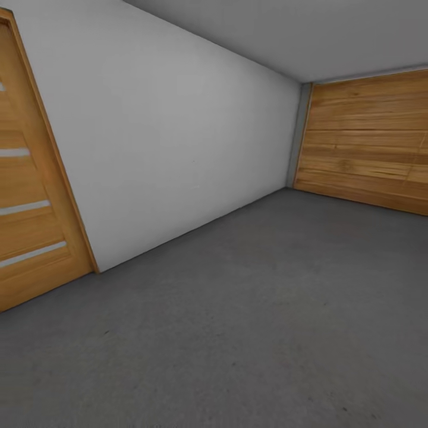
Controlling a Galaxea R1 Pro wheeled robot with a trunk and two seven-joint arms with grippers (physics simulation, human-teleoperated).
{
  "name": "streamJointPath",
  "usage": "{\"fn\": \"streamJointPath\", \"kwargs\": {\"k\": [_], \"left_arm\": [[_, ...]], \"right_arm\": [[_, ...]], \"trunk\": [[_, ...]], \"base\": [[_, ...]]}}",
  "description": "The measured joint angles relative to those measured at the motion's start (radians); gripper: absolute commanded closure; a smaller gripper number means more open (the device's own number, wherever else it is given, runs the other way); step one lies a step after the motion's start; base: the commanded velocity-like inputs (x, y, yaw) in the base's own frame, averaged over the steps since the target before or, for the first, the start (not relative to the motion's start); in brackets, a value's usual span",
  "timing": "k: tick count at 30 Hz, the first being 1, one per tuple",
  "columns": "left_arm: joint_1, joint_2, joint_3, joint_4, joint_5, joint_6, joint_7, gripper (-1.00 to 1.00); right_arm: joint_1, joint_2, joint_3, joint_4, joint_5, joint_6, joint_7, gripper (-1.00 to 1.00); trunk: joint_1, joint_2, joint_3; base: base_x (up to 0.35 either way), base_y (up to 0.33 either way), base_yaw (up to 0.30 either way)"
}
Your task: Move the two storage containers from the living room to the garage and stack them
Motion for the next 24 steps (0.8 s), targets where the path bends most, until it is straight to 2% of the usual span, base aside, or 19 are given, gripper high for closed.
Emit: {"fn": "streamJointPath", "kwargs": {"k": [19,24], "left_arm": [[0.000,0.000,0.000,0.000,0.000,-0.006,0.000,-1.00],[0.000,0.000,0.000,0.000,0.001,-0.032,0.000,-1.00]], "right_arm": [[0.000,0.003,0.001,-0.002,0.001,0.000,-0.002,-1.00],[0.000,0.009,0.001,-0.004,0.002,0.000,-0.004,-1.00]], "trunk": [[0.000,0.000,-0.025],[0.000,0.000,-0.031]], "base": [[0.000,0.000,0.182],[0.000,0.000,0.176]]}}
